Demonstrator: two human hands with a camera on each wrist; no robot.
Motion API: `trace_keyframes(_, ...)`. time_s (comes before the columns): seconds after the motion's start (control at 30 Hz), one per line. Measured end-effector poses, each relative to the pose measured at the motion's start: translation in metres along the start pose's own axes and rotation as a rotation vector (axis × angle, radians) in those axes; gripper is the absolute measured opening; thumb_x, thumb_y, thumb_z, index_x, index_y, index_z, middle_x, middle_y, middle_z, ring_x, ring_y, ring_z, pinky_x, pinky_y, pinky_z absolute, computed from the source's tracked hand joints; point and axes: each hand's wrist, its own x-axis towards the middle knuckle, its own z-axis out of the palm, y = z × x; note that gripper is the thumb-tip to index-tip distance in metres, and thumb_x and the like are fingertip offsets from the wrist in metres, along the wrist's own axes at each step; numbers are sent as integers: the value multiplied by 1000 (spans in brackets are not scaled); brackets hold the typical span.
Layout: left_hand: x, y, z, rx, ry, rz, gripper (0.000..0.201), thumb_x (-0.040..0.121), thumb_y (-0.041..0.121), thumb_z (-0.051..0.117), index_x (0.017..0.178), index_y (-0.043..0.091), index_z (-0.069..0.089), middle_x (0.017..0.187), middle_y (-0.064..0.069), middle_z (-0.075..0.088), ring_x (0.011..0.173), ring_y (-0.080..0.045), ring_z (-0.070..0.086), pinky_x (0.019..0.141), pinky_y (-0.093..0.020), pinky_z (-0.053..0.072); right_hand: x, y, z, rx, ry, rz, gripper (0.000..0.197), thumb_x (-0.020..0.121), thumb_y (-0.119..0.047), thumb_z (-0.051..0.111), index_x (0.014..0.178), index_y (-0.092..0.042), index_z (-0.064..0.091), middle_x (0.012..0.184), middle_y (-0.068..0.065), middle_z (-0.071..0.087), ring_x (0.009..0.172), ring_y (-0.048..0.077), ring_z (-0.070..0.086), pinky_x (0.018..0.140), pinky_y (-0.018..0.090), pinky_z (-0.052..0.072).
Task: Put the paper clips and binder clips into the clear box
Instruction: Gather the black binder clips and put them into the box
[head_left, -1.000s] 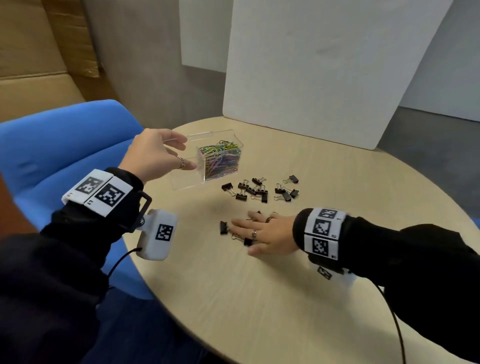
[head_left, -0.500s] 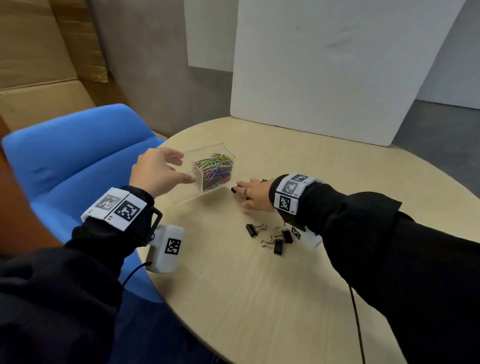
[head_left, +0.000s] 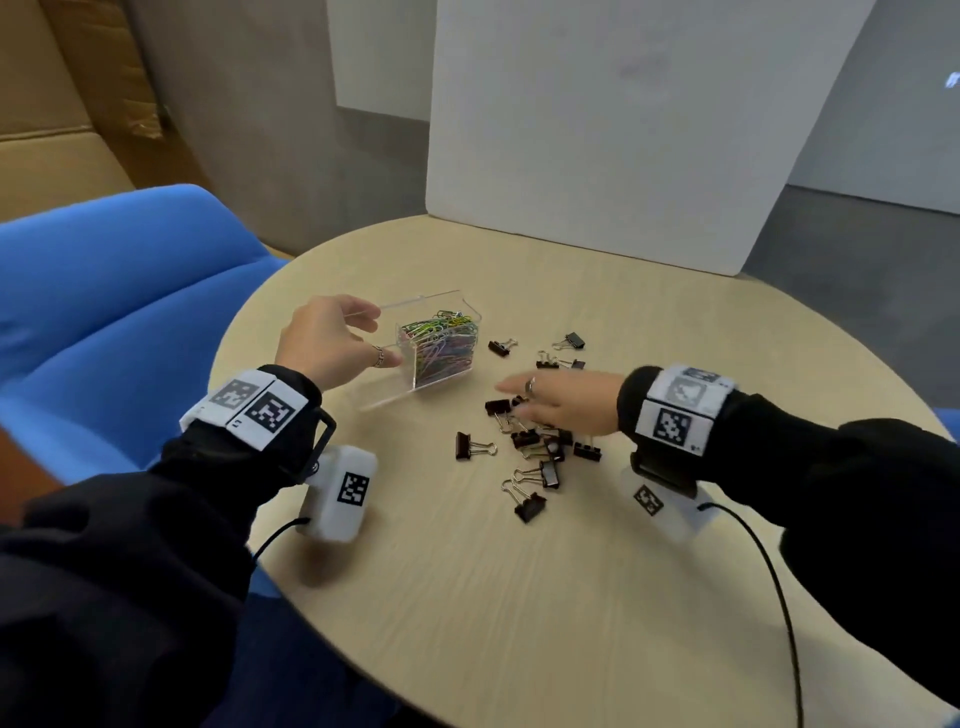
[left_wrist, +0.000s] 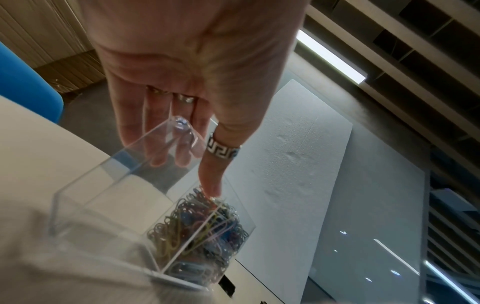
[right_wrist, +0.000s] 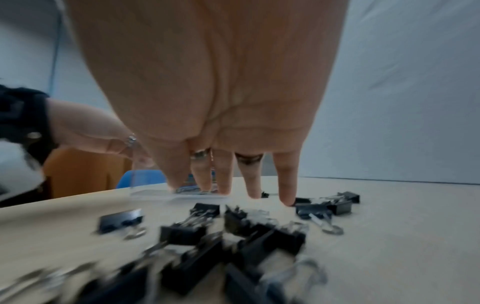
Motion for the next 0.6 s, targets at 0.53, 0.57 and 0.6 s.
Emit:
trace_keyframes(0.53, 2, 12, 0, 250, -71, 67, 74, 71, 36, 77, 134, 18, 42, 137, -8, 45, 125, -24, 42, 99, -37, 38, 18, 27, -13, -144, -118, 64, 42, 101, -26, 30, 142, -22, 37, 149, -1, 37, 135, 21, 38, 115, 35, 26)
trace_keyframes(0.57, 0, 18, 0, 268, -38, 101, 75, 72, 39, 75, 136, 20, 39, 140, -8, 41, 129, -25, 37, 103, -40, 36, 10, 30, -16, -100, -105, 57, 41, 101, -24, 31, 141, -23, 39, 147, -1, 41, 133, 20, 40, 114, 33, 27)
trace_keyframes(0.6, -3, 26, 0, 267, 2, 155, 73, 74, 40, 73, 136, 22, 39, 140, -8, 39, 131, -25, 35, 104, -40, 35, 5, 35, -19, -44, -57, 67, 39, 100, -23, 32, 138, -23, 42, 143, 0, 46, 130, 19, 43, 112, 32, 30)
